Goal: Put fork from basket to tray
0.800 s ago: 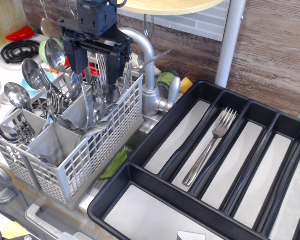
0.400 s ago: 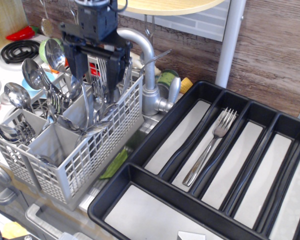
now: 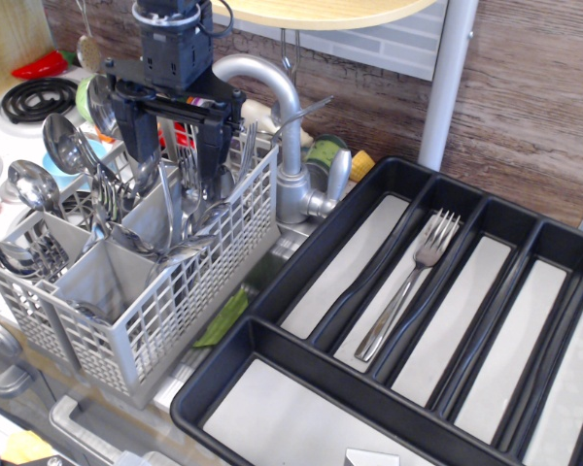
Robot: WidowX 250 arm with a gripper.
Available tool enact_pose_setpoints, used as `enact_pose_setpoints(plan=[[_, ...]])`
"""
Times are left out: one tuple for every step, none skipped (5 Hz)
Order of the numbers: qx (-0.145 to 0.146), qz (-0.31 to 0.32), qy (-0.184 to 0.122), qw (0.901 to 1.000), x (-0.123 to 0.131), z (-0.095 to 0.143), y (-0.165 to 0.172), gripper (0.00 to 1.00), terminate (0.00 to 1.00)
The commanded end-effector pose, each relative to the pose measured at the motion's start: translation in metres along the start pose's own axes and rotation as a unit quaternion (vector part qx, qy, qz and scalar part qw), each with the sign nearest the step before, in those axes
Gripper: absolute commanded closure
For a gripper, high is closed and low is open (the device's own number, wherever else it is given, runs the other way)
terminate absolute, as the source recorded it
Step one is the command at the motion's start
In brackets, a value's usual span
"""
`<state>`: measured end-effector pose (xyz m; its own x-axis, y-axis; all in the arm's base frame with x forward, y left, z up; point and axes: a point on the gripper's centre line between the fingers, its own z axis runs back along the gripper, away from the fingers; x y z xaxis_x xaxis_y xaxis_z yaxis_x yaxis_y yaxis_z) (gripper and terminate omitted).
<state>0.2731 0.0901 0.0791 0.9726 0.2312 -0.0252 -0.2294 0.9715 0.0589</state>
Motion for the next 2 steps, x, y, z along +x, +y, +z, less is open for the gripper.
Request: enact_pose_setpoints(plan=[[-0.009, 0.034, -0.019, 0.9992, -0.0026, -0.0067, 0.0066, 0.0, 0.0], [-0.012, 0.048, -0.023, 0.9985, -0.0069, -0.0125, 0.0055, 1.0, 0.0]])
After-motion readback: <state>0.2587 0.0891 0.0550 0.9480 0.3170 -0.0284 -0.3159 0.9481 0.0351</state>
